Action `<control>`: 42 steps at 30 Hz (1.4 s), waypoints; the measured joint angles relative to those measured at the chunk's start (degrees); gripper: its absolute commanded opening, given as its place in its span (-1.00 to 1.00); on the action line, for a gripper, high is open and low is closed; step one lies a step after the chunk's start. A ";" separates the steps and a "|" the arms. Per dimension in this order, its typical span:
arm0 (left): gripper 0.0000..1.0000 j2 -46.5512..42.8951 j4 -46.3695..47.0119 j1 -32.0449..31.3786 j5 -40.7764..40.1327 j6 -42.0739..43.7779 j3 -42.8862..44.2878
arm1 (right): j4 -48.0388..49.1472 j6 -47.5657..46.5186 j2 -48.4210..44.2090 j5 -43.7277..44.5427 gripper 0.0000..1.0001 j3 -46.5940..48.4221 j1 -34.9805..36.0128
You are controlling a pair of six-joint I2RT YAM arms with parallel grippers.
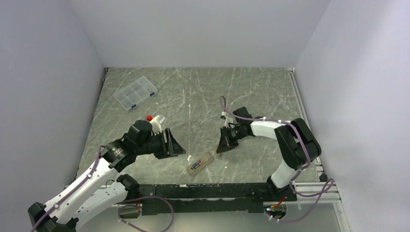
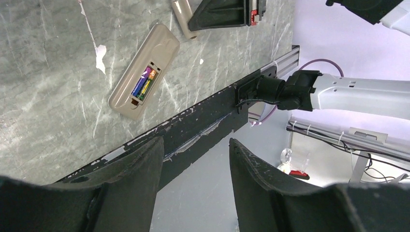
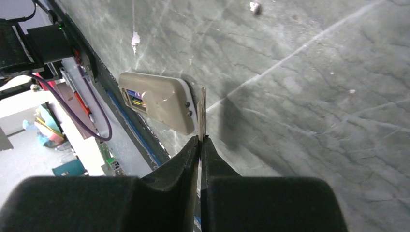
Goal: Load the batteries into the remote control
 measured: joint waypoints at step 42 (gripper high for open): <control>0.13 7.72 3.63 0.09 1.27 -0.15 -4.42 | -1.36 -1.18 -31.12 14.21 1.00 -2.14 -1.42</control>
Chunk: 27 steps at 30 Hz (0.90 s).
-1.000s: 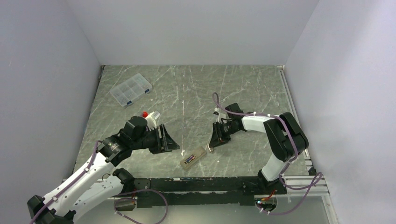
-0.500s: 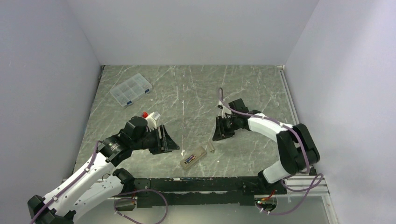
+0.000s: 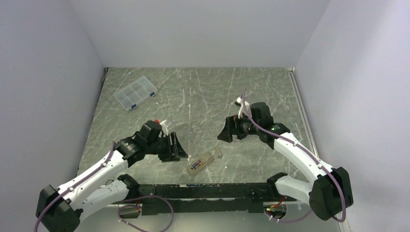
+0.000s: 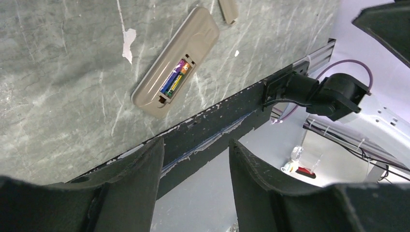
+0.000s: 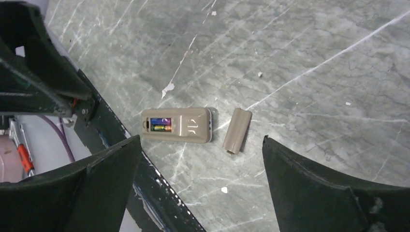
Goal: Load the batteries into the remote control
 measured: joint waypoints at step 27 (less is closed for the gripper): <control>-0.01 16.70 8.04 -1.03 -3.50 0.20 -2.60 | -1.81 20.26 -8.96 13.05 -0.27 -8.11 16.09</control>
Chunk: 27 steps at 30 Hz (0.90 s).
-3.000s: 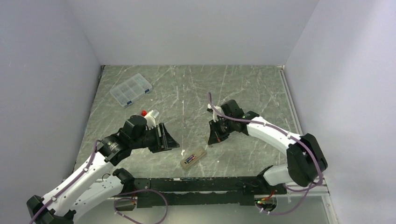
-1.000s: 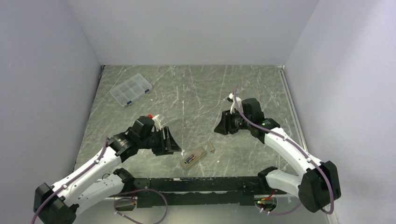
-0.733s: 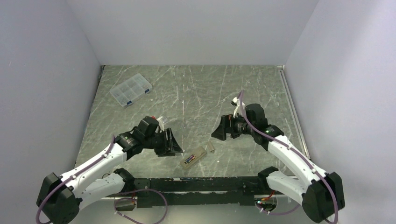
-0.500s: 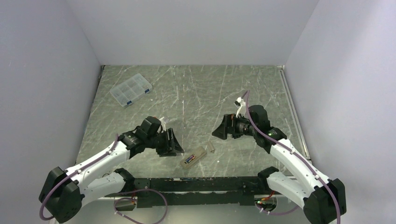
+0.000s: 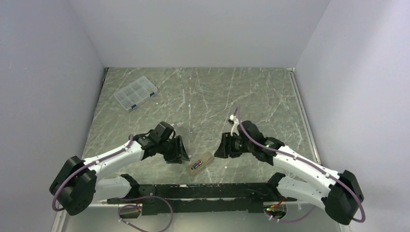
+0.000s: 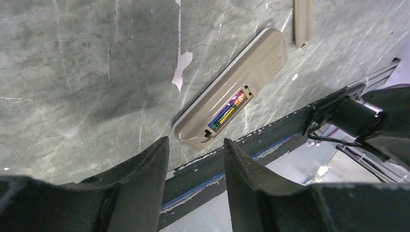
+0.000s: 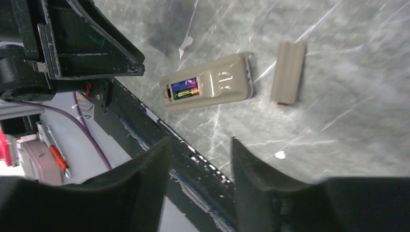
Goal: Load the batteries into the remote control
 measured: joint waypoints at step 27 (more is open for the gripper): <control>-0.99 11.41 2.71 -6.34 -6.14 1.90 0.72 | 6.80 13.35 24.48 16.15 -1.00 0.26 14.58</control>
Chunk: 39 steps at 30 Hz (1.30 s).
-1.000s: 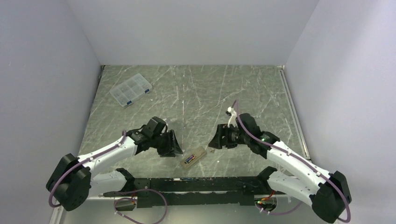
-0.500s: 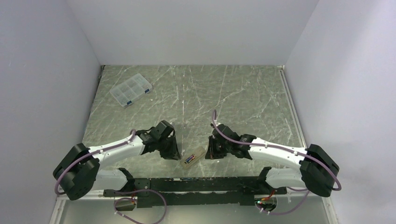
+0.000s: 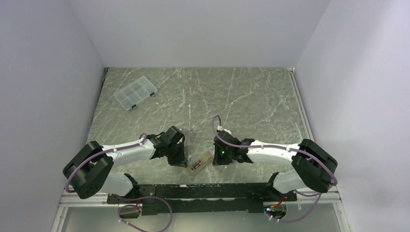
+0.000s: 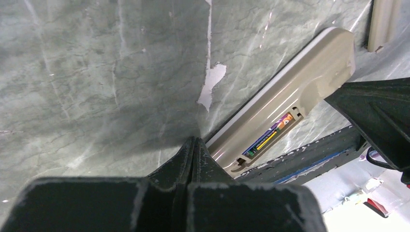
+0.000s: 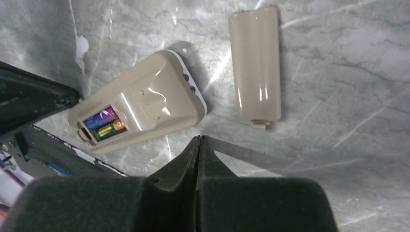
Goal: Load the batteries into the remote control
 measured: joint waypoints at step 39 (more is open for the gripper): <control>-1.00 1.18 4.79 -6.91 -1.22 -4.59 -0.26 | 3.02 -7.52 15.34 -0.83 -1.00 14.10 0.15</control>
